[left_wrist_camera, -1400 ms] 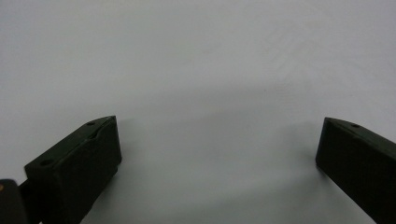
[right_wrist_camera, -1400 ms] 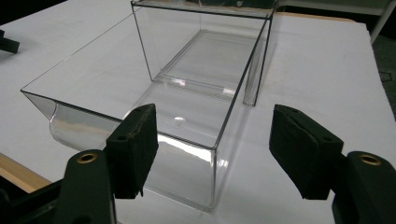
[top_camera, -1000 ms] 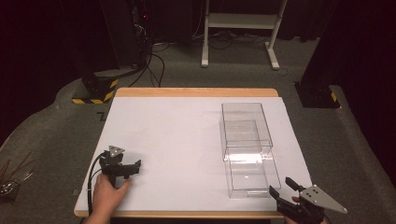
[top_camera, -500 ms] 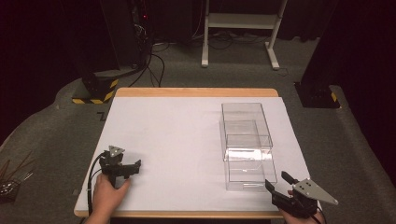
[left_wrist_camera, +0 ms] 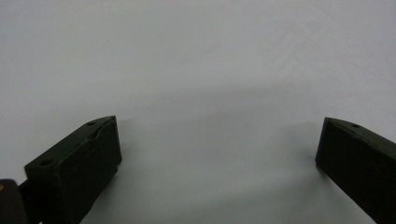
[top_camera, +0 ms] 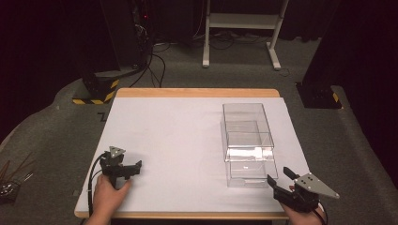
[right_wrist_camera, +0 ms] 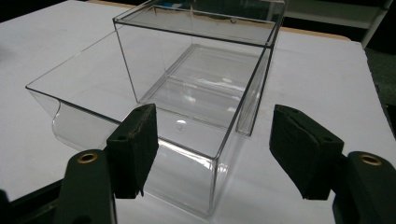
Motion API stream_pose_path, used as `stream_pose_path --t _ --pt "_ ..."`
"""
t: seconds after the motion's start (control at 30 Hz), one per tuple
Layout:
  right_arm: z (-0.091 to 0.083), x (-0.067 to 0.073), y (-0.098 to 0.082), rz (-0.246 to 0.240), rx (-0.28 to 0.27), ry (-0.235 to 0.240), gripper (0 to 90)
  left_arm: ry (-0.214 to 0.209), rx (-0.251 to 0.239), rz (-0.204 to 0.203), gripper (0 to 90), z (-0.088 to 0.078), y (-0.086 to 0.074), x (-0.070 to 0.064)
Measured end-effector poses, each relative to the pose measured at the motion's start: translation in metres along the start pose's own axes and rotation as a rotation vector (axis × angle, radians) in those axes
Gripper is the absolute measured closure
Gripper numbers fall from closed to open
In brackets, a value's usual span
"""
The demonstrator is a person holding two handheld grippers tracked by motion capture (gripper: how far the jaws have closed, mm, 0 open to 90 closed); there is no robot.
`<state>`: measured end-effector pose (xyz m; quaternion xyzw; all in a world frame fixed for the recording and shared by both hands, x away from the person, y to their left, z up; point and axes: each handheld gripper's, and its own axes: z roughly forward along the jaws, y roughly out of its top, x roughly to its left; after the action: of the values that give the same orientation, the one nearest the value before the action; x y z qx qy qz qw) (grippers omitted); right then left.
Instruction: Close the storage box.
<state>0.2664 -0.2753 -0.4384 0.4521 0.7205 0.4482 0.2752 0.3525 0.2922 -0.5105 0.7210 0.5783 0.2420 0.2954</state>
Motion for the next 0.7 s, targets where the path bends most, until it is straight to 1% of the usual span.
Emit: stream_pose_path --t 0.13,0.27,0.33,0.5,0.6,0.7 --pt "0.001 0.002 -0.008 -0.002 0.016 0.001 33.0 0.000 -0.001 0.000 0.3 0.000 0.000 0.000" --pt "0.001 0.000 -0.013 0.014 0.020 0.003 32.7 0.000 0.000 0.000 0.3 0.000 0.000 0.000" --pt "0.001 0.000 -0.015 0.014 0.025 0.004 33.0 0.000 0.000 0.000 0.3 0.000 0.000 0.000" --pt "0.002 0.002 -0.018 0.007 0.041 0.005 33.2 0.000 0.000 -0.001 0.3 0.000 0.000 0.000" --pt "0.006 0.002 -0.019 -0.006 0.054 -0.005 33.3 0.000 -0.001 0.001 0.3 0.000 0.000 0.000" --pt "0.007 0.002 -0.020 0.001 0.059 -0.006 32.7 0.000 0.000 0.000 0.3 0.000 0.000 0.000"
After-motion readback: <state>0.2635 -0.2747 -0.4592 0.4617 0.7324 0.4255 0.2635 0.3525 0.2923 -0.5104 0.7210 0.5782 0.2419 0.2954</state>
